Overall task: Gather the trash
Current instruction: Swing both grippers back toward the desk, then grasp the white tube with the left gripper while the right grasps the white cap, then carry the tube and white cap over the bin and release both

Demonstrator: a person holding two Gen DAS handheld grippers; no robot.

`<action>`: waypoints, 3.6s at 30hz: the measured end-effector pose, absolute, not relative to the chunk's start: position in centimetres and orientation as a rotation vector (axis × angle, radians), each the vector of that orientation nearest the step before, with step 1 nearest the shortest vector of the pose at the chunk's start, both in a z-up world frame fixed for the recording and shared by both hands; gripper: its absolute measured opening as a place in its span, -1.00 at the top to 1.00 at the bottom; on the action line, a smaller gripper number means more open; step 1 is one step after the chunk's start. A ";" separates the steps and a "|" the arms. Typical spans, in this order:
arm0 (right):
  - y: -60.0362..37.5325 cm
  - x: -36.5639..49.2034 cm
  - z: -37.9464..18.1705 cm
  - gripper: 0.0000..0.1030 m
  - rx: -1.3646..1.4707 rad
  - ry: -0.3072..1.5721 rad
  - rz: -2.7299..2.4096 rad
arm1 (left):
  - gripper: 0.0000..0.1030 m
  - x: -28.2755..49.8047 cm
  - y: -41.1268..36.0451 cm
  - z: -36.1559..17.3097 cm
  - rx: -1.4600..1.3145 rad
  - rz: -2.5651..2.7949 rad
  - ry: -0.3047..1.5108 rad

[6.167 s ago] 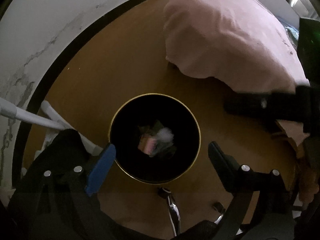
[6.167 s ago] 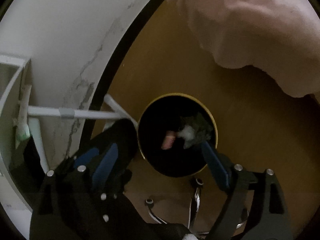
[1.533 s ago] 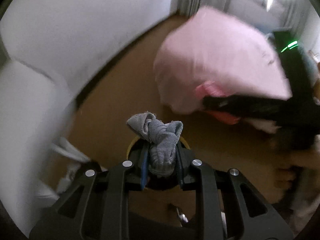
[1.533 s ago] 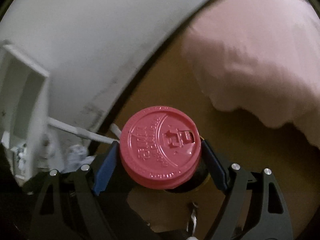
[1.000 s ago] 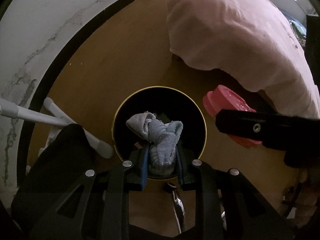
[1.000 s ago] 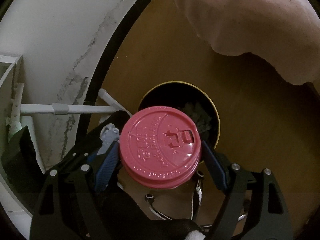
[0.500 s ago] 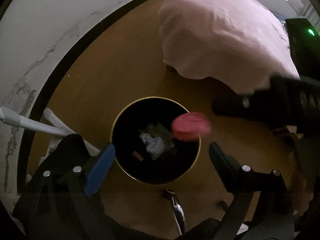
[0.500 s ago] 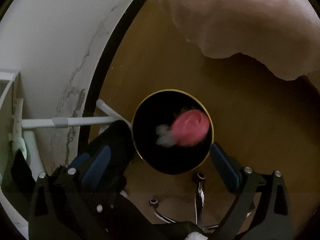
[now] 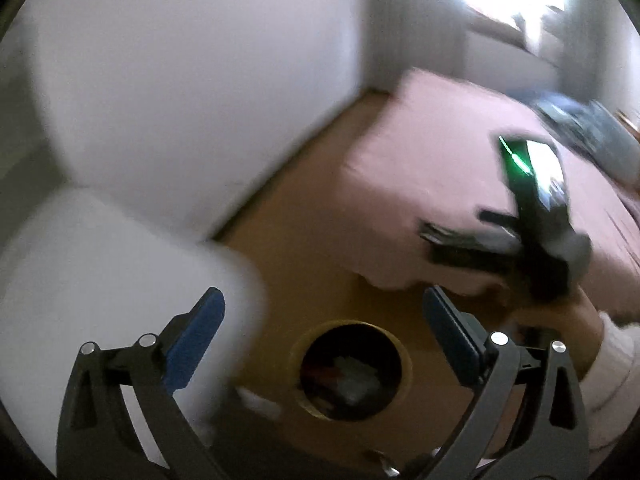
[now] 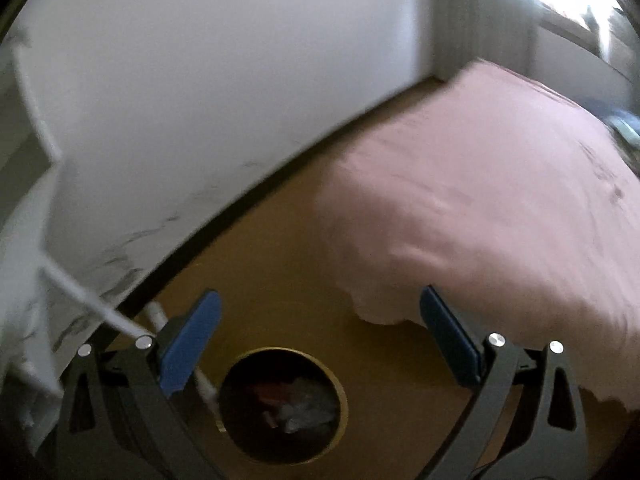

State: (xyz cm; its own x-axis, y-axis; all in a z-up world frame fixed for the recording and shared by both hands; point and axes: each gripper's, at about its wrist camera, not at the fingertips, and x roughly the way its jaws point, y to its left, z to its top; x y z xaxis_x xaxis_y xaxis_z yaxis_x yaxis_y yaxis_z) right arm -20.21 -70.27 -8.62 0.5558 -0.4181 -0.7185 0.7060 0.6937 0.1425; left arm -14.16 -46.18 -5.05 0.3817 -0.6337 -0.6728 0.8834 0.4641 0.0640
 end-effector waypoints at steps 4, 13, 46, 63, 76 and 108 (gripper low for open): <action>-64.5 -16.8 -4.5 -0.86 0.329 0.641 -0.538 | -0.87 -8.0 -36.9 -1.8 0.318 -0.773 0.629; -51.5 -6.8 1.5 -0.86 0.169 0.625 -0.146 | -0.87 2.6 -14.4 -1.6 0.077 -0.229 0.732; -24.2 18.0 0.4 0.39 0.052 0.875 0.450 | 0.13 16.4 -4.5 -5.9 0.116 -0.286 0.872; -28.7 11.8 1.3 0.62 0.094 0.851 0.365 | 0.73 10.6 -2.9 -4.6 0.000 -0.294 0.878; -31.2 7.2 1.0 0.62 0.140 0.857 0.364 | 0.57 8.5 -3.2 -5.6 0.023 -0.222 0.931; -64.4 -17.7 -2.5 0.62 0.599 0.757 -0.249 | 0.76 -14.1 -44.0 -3.6 0.470 -1.214 0.808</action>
State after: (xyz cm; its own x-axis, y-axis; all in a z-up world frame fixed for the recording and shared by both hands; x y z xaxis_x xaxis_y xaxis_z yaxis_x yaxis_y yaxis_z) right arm -17.65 -64.43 -2.52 0.7080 -0.0009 -0.7062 0.4180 0.8066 0.4180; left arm -14.05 -44.03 -3.65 0.1293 -0.6360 -0.7608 0.9472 0.3063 -0.0950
